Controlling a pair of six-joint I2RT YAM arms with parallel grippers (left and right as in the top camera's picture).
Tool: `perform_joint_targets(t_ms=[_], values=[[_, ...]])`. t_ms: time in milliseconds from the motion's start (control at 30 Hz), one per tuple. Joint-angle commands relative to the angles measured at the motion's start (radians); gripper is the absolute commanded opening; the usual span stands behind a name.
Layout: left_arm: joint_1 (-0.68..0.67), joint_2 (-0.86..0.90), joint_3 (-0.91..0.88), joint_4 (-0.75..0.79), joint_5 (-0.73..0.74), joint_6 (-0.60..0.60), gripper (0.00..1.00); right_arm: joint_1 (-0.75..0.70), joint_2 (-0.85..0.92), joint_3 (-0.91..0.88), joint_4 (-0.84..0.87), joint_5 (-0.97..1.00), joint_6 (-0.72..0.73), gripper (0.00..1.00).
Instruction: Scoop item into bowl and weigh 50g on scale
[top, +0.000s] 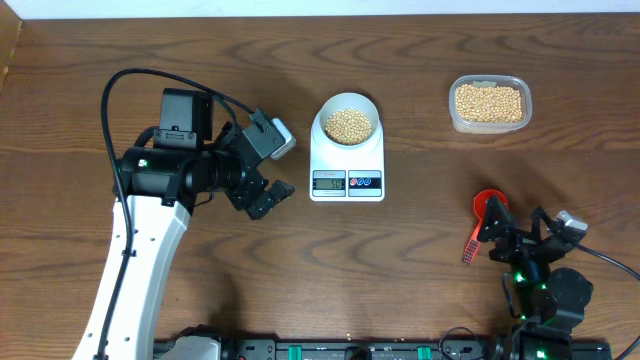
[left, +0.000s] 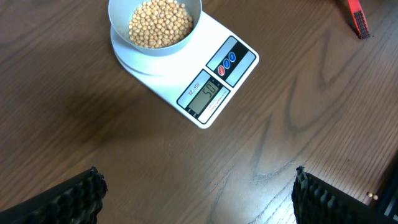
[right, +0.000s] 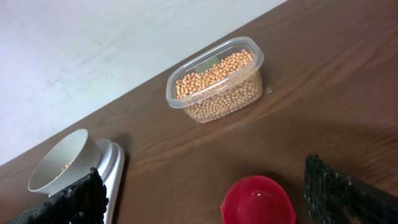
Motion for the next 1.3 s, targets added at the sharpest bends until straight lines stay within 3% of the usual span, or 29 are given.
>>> perform_joint_targets(t_ms=[0,600,1267], values=[[0.003,-0.013,0.011,-0.003,0.010,0.013,0.98,0.031,-0.029,-0.002,-0.005,0.016,-0.060,0.99],[0.003,-0.013,0.011,-0.003,0.010,0.013,0.98,0.070,-0.135,-0.002,-0.006,0.016,-0.289,0.99],[0.003,-0.013,0.011,-0.003,0.010,0.013,0.98,0.084,-0.137,-0.002,-0.006,0.036,-0.303,0.99]])
